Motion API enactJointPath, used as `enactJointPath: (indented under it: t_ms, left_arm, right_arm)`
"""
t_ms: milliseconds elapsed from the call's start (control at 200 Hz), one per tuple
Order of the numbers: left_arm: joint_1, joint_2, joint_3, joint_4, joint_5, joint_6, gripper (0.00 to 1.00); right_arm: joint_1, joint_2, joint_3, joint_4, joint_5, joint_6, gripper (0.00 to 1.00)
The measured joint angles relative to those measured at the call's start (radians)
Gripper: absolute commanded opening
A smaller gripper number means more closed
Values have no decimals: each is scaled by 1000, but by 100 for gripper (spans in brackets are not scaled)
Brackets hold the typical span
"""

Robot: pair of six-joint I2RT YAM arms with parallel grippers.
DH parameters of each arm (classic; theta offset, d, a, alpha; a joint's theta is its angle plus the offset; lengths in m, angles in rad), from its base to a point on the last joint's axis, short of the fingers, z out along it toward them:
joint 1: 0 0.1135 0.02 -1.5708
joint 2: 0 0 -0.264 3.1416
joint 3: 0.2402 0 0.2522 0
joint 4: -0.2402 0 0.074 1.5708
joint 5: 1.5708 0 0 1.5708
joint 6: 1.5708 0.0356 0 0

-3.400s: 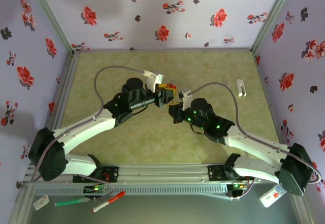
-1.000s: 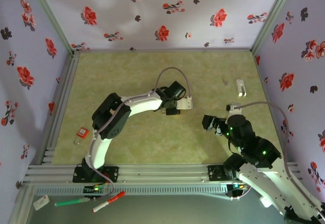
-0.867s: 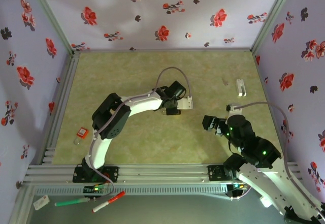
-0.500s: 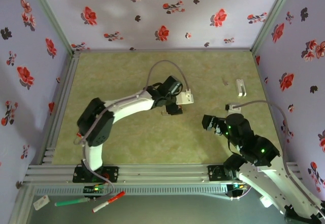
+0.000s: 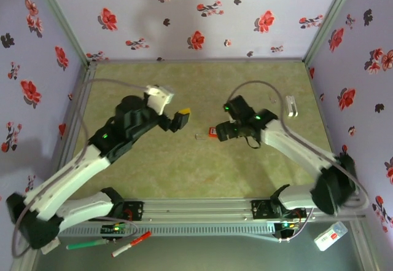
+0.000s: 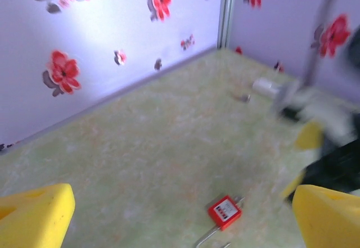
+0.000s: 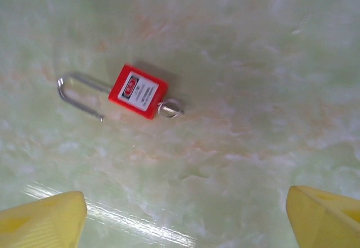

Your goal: Unlock with the key

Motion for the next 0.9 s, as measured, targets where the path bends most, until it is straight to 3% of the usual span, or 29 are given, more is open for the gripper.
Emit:
enactJointPath:
  t_ms: [130, 275, 610, 900]
  left_arm:
    - [0, -158, -18, -83, -37, -68, 100]
    - [0, -259, -24, -194, -101, -101, 100]
    - [0, -333, -68, -330, -192, -121, 100]
    - [0, -342, -69, -349, -211, -121, 100]
  right_arm:
    - [36, 251, 136, -27, 22, -123, 89]
    - [39, 414, 218, -48, 43, -233, 89]
    - [21, 565, 338, -79, 46, -368, 85]
    - [-34, 633, 394, -88, -22, -412, 72]
